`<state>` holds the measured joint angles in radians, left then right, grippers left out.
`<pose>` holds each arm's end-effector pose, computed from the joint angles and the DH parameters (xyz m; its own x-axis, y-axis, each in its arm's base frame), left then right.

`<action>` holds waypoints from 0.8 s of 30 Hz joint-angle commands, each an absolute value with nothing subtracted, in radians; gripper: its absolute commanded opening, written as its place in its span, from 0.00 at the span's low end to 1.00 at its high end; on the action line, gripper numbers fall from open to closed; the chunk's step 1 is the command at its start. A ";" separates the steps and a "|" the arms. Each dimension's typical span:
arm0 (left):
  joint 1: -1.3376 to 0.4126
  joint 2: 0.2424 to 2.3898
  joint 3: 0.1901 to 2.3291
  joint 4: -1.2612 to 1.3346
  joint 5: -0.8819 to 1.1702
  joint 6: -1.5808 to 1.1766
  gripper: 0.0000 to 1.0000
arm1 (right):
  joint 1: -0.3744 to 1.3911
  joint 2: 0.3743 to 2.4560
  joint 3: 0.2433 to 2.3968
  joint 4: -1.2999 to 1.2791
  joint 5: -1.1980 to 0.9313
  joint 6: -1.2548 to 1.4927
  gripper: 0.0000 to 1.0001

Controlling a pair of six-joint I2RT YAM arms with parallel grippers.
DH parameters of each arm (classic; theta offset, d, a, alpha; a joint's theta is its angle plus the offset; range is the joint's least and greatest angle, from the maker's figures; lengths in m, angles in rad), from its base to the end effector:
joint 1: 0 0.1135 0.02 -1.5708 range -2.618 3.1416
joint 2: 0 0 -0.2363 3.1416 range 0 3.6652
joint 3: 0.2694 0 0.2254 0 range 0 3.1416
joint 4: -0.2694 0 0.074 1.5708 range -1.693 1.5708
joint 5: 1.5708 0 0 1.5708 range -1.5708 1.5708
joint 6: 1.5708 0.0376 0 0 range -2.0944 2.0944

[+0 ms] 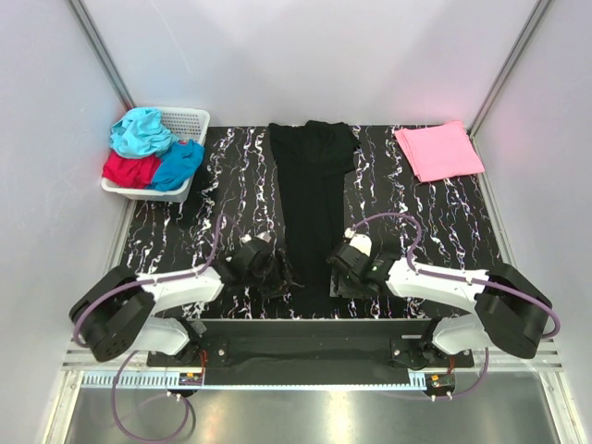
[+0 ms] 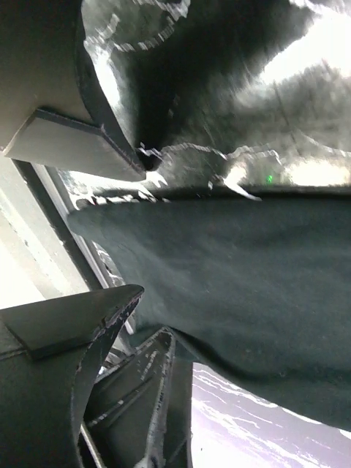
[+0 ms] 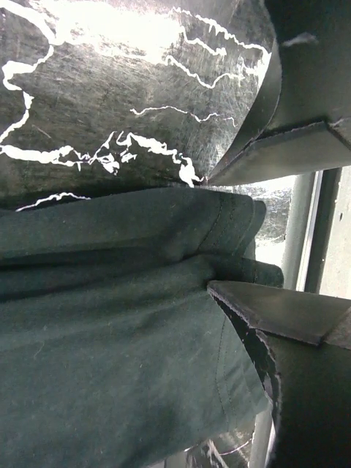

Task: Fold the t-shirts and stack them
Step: Fold the tshirt

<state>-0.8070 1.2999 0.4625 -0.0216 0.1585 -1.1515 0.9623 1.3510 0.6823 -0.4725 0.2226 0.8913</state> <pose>0.1474 -0.1625 0.1358 -0.9297 -0.3332 -0.1568 -0.1590 0.7472 -0.6453 0.1339 0.1776 0.1559 -0.9082 0.0236 -0.4179 -0.0656 0.9780 0.1979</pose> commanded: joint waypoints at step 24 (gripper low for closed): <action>-0.913 1.408 0.485 0.034 0.140 -1.223 0.00 | 1.000 1.336 0.669 -0.469 0.296 0.950 0.00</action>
